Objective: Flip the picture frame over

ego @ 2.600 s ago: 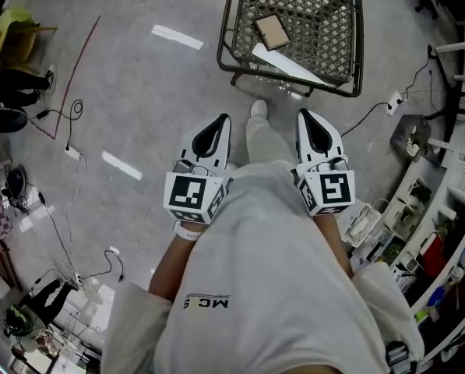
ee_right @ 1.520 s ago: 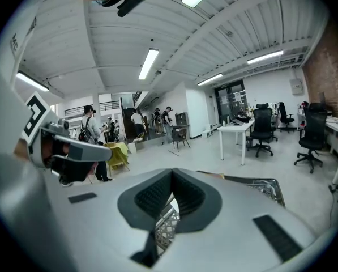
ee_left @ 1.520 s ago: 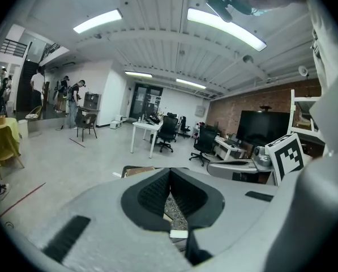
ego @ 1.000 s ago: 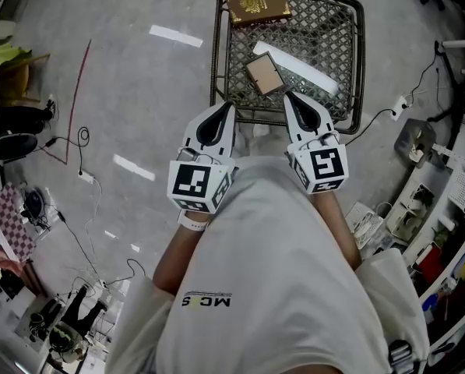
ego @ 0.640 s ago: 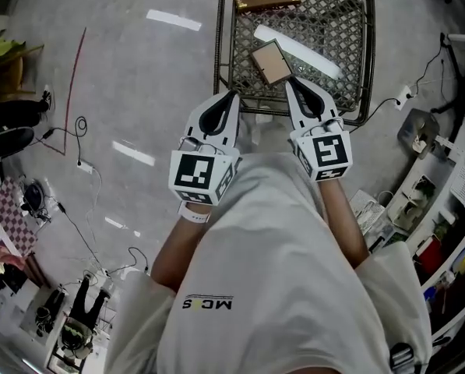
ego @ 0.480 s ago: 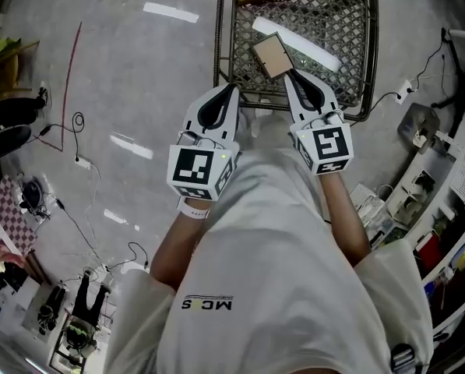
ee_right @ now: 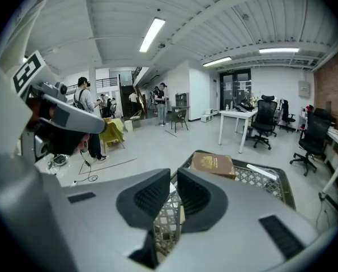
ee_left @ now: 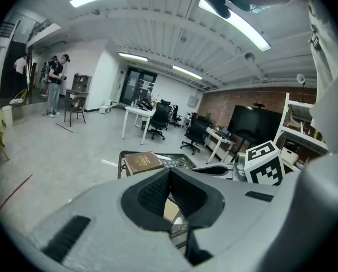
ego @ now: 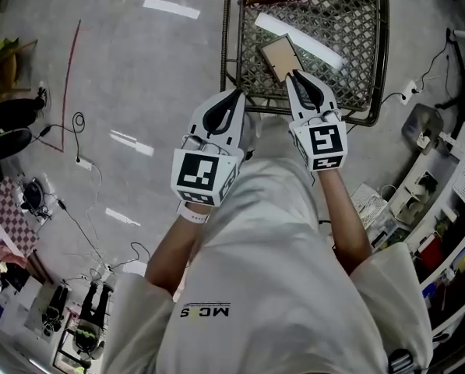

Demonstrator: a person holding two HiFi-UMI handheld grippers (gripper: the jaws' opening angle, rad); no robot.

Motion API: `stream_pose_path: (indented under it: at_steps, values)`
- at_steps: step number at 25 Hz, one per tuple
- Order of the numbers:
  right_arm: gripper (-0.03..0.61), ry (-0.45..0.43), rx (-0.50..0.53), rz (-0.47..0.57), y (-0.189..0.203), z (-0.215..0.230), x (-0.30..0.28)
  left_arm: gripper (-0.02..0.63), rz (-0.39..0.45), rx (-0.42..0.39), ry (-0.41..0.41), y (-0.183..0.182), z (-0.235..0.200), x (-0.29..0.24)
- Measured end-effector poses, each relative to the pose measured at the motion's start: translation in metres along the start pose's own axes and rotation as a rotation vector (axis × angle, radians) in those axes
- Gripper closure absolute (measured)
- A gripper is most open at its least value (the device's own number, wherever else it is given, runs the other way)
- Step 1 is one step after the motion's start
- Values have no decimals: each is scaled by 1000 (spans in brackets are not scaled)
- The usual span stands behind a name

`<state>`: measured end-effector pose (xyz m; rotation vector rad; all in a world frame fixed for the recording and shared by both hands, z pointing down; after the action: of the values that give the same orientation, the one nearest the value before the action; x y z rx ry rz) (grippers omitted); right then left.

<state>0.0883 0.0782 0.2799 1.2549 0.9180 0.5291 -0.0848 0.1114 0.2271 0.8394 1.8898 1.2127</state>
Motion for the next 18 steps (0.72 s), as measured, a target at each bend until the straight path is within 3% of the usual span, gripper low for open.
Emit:
stream_pose_path:
  at_steps: [5, 18]
  values:
    - [512, 6, 1, -25, 11, -3, -13, 589, -11, 5, 18, 6, -8, -6]
    - [508, 4, -5, -83, 59, 1, -39, 589, -40, 21, 25, 28, -22, -20]
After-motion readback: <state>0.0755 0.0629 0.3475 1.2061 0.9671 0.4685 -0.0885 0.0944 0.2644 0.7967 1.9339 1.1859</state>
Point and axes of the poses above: the fingertips, and each gripper's own axes: x backward along the fingers, z to its right, y out of its underside, the point moved 7 cm from there along x, backward along the fingers, and after that the axes turned 14 degrees about z, right-handed, at the moved point
